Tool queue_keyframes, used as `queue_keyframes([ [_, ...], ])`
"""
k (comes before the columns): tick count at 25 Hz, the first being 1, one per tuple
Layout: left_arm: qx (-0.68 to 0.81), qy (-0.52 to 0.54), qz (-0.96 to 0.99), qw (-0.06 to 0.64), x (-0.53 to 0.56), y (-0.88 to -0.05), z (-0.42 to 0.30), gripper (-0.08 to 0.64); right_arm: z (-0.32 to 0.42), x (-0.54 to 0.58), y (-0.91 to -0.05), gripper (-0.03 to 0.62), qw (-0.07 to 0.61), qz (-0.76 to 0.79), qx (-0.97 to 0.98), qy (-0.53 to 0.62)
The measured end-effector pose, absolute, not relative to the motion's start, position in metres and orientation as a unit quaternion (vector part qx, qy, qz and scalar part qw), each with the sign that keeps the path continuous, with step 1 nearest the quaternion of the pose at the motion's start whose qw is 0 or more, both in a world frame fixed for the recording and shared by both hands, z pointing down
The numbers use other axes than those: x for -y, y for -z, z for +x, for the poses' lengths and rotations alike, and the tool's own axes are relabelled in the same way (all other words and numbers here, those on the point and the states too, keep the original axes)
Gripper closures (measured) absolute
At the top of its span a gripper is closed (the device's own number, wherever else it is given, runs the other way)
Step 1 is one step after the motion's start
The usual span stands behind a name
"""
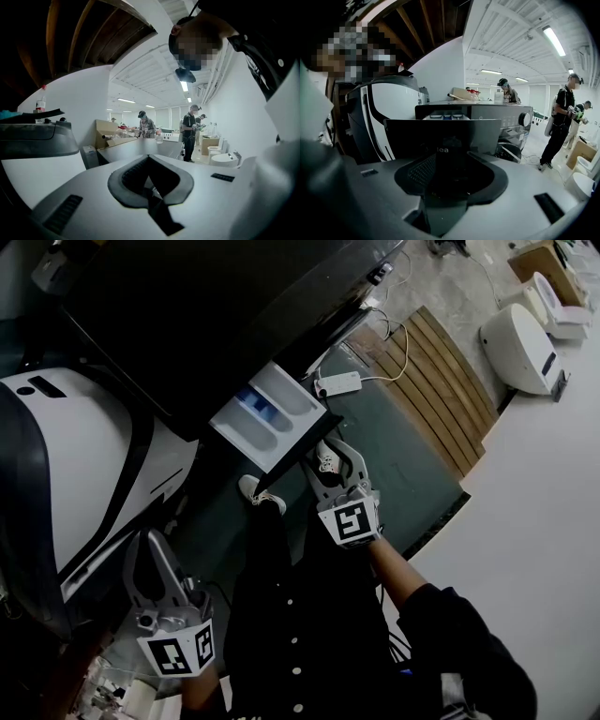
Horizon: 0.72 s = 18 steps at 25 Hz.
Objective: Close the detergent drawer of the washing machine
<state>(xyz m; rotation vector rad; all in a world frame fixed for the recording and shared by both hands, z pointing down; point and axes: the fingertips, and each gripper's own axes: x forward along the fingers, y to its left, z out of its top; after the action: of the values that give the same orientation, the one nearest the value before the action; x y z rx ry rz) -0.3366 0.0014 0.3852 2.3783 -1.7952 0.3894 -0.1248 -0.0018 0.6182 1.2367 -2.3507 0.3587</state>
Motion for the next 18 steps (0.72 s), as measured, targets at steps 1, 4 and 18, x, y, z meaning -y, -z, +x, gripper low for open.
queue_keyframes([
  [1,0.597,-0.13,0.789,0.069,-0.002,-0.386,-0.338,0.555,-0.125,0.001,-0.618,0.397,0.228,0.449,0.854,-0.132],
  [4,0.6,-0.132,0.786,0.071,-0.002,-0.388,-0.34,0.555,-0.125,0.002,-0.618,0.397,0.225,0.449,0.854,-0.133],
  [18,0.613,-0.129,0.776,0.078,-0.008,-0.395,-0.349,0.555,-0.149,0.037,-0.616,0.397,0.215,0.447,0.858,-0.132],
])
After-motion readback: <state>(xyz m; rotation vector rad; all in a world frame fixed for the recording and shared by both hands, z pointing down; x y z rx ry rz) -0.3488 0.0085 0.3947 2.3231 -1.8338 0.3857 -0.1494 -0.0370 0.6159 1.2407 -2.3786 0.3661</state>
